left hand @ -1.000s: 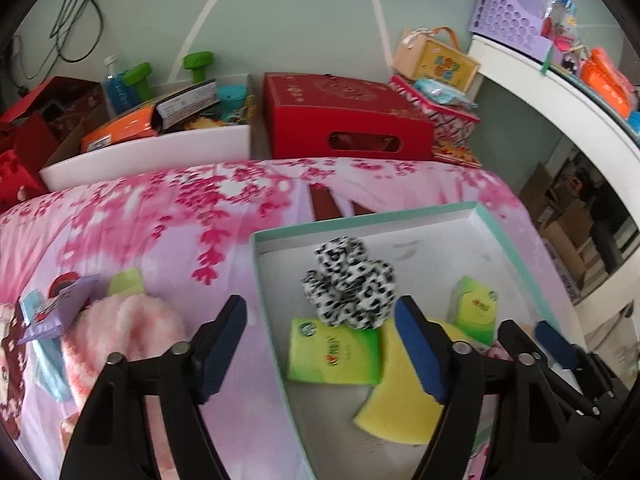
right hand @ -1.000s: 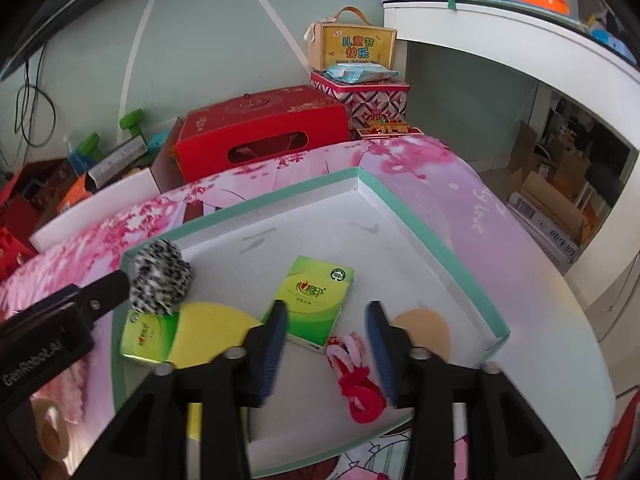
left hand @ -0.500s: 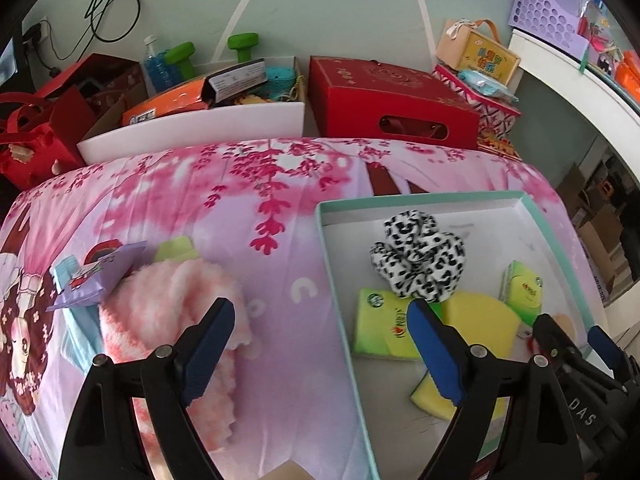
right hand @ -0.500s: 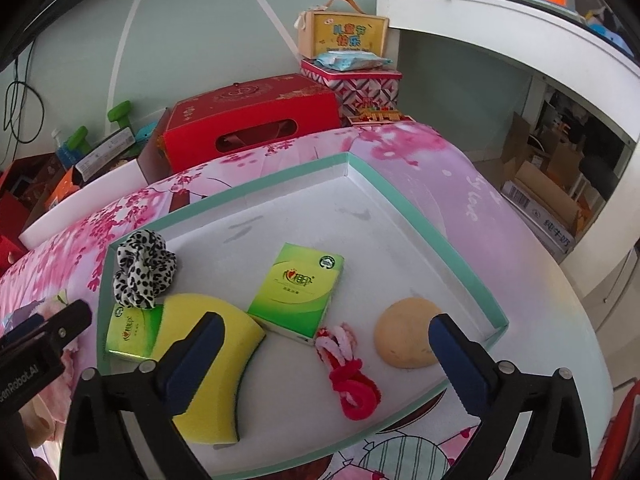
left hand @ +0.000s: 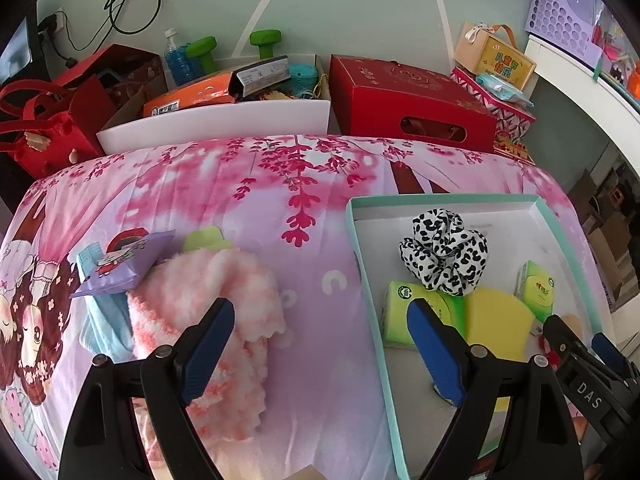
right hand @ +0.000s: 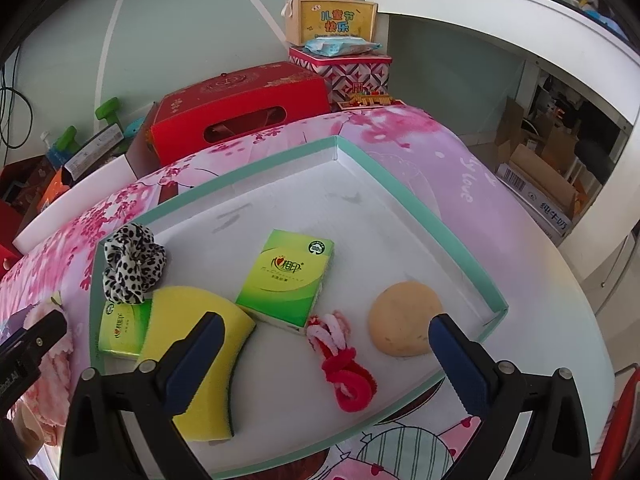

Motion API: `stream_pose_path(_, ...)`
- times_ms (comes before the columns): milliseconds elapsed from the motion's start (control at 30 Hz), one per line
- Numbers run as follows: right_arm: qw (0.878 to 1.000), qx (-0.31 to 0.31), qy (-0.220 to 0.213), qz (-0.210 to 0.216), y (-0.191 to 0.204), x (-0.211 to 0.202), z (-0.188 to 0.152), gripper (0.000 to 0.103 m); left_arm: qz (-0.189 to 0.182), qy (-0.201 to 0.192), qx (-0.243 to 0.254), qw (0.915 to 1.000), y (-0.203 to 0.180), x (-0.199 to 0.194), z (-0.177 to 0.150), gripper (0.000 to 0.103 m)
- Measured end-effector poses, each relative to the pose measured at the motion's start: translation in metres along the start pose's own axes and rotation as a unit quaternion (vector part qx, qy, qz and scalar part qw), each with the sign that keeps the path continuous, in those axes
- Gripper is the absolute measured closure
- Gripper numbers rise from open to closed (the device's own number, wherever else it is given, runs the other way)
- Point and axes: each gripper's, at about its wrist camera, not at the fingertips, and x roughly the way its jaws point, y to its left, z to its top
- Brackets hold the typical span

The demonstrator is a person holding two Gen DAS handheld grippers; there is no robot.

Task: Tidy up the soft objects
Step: 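Withdraw both tools from the tray back toward the item pile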

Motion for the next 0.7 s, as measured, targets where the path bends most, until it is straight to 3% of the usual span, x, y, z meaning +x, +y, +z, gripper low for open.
stream_pose_path(200,1.0,-0.018,-0.015,0.014,0.013,-0.012,0.002,0.0,0.008,-0.008,-0.013,0.9999,0.021,-0.016,-0.002,0.014)
stream_pose_path(367,0.998,-0.025,-0.053,0.04,0.03,-0.035,0.005,0.0,0.022,-0.027,-0.042,0.9985,0.057,-0.037,-0.002,0.014)
stream_pose_path(700,0.987,-0.084,-0.074,0.112,0.091,-0.056,-0.002,0.0,0.096,-0.053,-0.138,0.9843,0.153,-0.07,-0.018,0.014)
